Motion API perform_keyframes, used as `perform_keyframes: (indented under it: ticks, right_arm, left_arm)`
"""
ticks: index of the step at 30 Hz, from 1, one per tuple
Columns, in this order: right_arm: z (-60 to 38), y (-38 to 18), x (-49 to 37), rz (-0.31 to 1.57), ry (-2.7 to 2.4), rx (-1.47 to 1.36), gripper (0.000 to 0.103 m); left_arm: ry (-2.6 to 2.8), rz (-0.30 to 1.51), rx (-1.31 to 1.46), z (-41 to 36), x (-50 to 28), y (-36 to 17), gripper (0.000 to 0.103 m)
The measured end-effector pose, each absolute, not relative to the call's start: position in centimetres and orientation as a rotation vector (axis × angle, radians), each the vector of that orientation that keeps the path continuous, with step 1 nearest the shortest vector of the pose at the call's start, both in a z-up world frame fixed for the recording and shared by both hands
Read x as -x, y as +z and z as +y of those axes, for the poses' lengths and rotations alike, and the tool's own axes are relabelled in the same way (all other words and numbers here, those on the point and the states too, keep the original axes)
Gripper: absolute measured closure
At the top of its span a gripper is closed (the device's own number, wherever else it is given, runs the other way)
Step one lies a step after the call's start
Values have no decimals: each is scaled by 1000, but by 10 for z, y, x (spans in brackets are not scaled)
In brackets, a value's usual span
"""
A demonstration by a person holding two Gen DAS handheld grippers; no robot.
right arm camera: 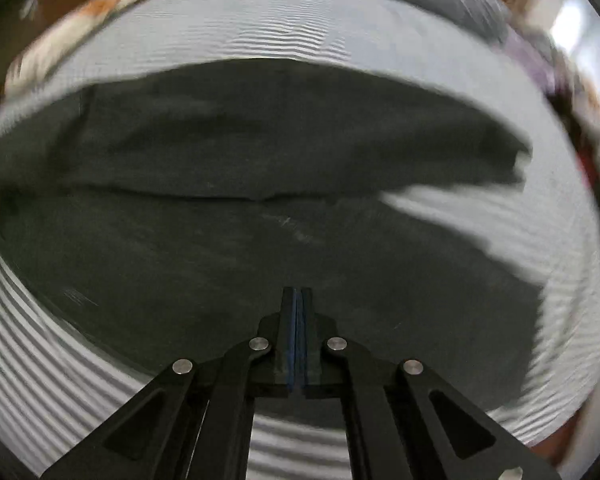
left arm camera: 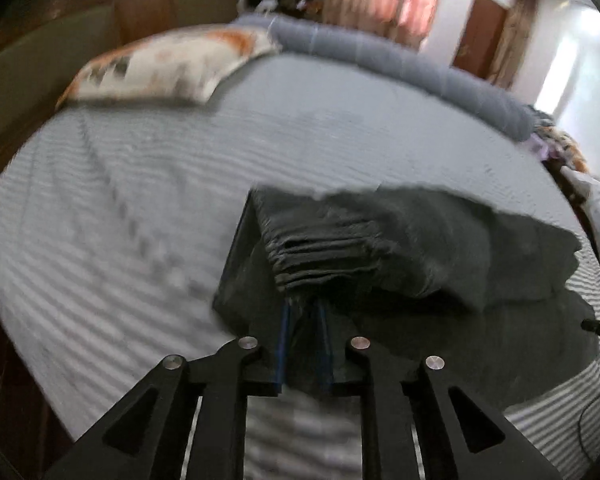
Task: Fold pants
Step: 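Lower the waistband onto the folded jeans with the left tool and open it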
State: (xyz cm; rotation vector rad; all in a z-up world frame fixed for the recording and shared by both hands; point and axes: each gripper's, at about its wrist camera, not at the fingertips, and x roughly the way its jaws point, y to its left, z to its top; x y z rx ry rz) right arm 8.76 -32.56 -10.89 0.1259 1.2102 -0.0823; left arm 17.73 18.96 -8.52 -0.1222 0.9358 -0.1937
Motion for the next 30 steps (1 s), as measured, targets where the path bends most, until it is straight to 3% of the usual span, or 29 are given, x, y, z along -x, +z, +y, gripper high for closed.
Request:
perform_keyframes:
  ticks: [1, 3, 7, 9, 17, 30]
  right_arm:
    - [-327, -108, -84, 1208, -58, -190, 95]
    - [-327, -105, -76, 1177, -42, -271, 94]
    - [-323, -104, -56, 1128, -20, -409, 82]
    - [-322, -108, -49, 1103, 17, -528, 80]
    - [-334, -123, -56, 1022, 37, -809, 80]
    - [-361, -175, -121, 943, -33, -1028, 80]
  left_arm:
    - [-192, 953, 149, 193, -174, -87, 86]
    - [-179, 982, 249, 204, -167, -88, 75]
    - [-213, 984, 490, 219, -155, -84, 63]
    - [-246, 987, 595, 221, -151, -83, 58]
    - [-269, 991, 859, 205, -166, -89, 49]
    - [-169, 1010, 1011, 204, -198, -117, 48]
